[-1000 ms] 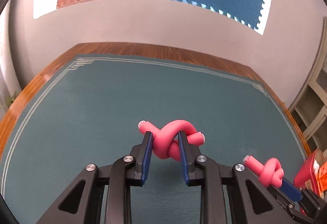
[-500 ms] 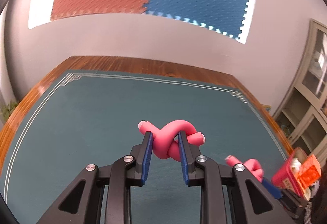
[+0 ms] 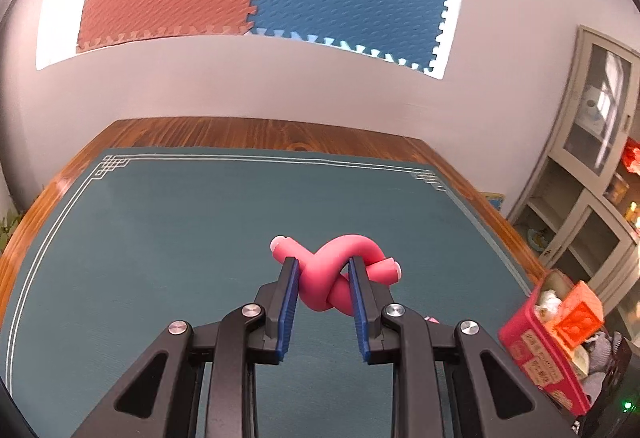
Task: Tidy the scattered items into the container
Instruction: 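Carry both pink knotted tubes to the red tin and open both tools inside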
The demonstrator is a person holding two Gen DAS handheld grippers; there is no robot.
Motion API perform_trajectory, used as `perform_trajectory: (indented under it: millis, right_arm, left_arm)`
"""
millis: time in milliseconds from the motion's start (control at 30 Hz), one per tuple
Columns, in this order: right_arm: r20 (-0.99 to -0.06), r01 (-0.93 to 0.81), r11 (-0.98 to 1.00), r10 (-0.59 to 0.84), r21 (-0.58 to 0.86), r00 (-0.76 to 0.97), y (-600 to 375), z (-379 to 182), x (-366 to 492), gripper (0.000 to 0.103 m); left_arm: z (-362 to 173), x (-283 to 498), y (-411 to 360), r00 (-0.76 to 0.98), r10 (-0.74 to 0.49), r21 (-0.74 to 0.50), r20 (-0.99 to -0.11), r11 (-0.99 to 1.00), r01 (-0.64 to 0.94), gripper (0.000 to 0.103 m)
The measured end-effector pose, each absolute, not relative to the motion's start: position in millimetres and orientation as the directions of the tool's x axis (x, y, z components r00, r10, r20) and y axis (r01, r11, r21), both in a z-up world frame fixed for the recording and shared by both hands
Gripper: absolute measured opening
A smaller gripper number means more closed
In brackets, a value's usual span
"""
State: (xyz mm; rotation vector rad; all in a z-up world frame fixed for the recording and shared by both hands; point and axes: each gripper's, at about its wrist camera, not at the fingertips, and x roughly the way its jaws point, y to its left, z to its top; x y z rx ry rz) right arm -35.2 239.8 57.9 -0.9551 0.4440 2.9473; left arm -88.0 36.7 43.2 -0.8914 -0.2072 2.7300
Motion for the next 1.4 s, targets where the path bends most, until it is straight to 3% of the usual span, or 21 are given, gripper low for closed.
perform_trajectory:
  millis: [433, 867, 1400]
  right_arm:
    - [-0.441, -0.307, -0.916, 0.171, 0.259, -0.881, 328.0, 98.2, 63.1, 0.042]
    - [-0.502, -0.433, -0.861, 0.261, 0.265, -0.825, 416.6, 105.9, 108.4, 0.042]
    - [-0.51, -0.518, -0.792, 0.315, 0.323, -0.801, 450.1, 89.2, 118.8, 0.042]
  left_arm:
    - [62.2, -40.1, 110.0, -0.715, 0.464, -0.187, -0.524, -0.881, -0.435, 0.026]
    - [77.6, 12.1, 215.1, -0.535, 0.663, -0.237, -0.523, -0.717, -0.656, 0.026]
    - [58.4, 46.3, 283.2, -0.392, 0.716, -0.227, -0.578, -0.602, -0.765, 0.026]
